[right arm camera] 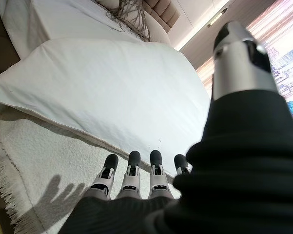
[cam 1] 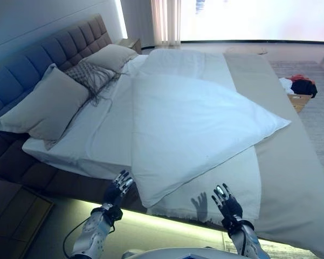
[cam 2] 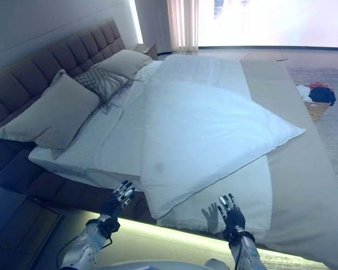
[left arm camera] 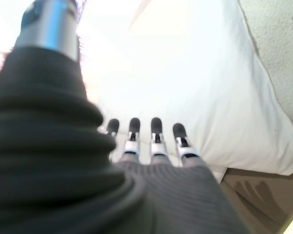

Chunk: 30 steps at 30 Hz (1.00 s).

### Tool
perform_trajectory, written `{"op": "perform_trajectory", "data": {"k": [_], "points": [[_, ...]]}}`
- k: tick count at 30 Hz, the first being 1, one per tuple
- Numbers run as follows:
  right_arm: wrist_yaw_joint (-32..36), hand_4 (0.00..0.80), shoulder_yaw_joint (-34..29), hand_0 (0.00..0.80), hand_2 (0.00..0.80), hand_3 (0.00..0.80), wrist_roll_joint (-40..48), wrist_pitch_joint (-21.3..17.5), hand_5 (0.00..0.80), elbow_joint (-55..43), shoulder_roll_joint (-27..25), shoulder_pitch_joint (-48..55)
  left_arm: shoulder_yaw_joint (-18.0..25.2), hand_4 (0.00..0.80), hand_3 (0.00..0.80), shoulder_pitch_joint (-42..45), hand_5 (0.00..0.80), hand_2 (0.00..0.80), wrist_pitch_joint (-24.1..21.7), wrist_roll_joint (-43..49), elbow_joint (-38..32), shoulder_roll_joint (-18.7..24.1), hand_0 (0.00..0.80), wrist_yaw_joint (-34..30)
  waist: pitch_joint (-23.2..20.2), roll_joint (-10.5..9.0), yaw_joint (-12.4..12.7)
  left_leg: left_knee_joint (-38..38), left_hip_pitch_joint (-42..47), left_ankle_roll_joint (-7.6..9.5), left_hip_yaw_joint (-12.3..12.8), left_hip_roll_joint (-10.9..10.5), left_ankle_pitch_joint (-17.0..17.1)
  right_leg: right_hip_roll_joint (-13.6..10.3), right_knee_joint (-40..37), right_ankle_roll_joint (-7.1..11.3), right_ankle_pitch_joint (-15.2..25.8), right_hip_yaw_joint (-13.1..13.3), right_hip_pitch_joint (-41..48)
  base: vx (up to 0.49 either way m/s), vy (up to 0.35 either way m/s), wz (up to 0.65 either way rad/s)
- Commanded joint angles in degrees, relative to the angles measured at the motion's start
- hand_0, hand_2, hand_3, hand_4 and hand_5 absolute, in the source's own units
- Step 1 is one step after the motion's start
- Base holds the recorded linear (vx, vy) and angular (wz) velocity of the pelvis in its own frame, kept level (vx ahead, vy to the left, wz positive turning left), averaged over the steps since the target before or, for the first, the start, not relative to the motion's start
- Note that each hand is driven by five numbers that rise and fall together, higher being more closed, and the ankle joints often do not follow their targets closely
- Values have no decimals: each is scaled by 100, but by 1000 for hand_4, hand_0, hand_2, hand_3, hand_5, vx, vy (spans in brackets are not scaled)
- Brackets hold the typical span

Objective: Make the bed neatly

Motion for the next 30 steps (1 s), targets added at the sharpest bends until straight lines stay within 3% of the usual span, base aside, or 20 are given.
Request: {"op": "perform_trajectory", "data": {"k": [1, 14, 20, 24, 26, 30], "points": [[139, 0, -29, 0, 0, 0, 132, -139, 0, -195, 192, -200, 205, 0, 0, -16, 0, 0, -241, 38, -543, 145, 0, -28, 206, -460, 55, -170, -102, -155, -123, -214, 75, -66, -2544, 686, 1895, -534, 1263, 0, 0, 0], [176, 0, -38, 0, 0, 0, 107, -80, 0, -182, 201, -197, 295, 0, 0, -1, 0, 0, -465, -38, -495, 114, 0, -43, 224, -483, 59, -72, -113, -153, -118, -206, 12, -84, -2535, 679, 1891, -533, 1253, 0, 0, 0], [256, 0, -69, 0, 0, 0, 148, 138, 0, -286, 150, -96, 415, 0, 0, 32, 0, 0, -437, -165, -604, 161, 0, -66, 221, -500, -9, 196, -173, -139, 53, -147, -81, -76, -2471, 602, 1836, -541, 1221, 33, -9, 0], [324, 0, -95, 0, 0, 0, 107, 223, 0, -288, 64, 0, 266, 0, 0, 27, 0, 0, -381, -127, -814, 165, 0, -34, 305, -586, -35, 706, -376, -173, 190, -44, -193, -66, -2422, 522, 1838, -600, 1164, 13, -70, 3], [384, 0, -76, 0, 0, 0, 220, 189, 0, -309, -41, -29, 182, 0, 0, -6, 0, 0, -393, -143, -939, 195, 0, 27, 447, -654, 26, 1142, -671, -201, 39, 0, -272, -55, -2359, 460, 1845, -575, 1086, -76, -110, 12], [370, 0, 42, 0, 0, 0, 594, 42, 0, -246, -132, -278, 256, 0, 0, 13, 0, 0, -496, -177, -856, 209, 0, -10, 641, -671, 243, 1237, -865, -143, -376, -179, -374, 47, -2388, 435, 1885, -452, 968, -99, -33, -4]]}}
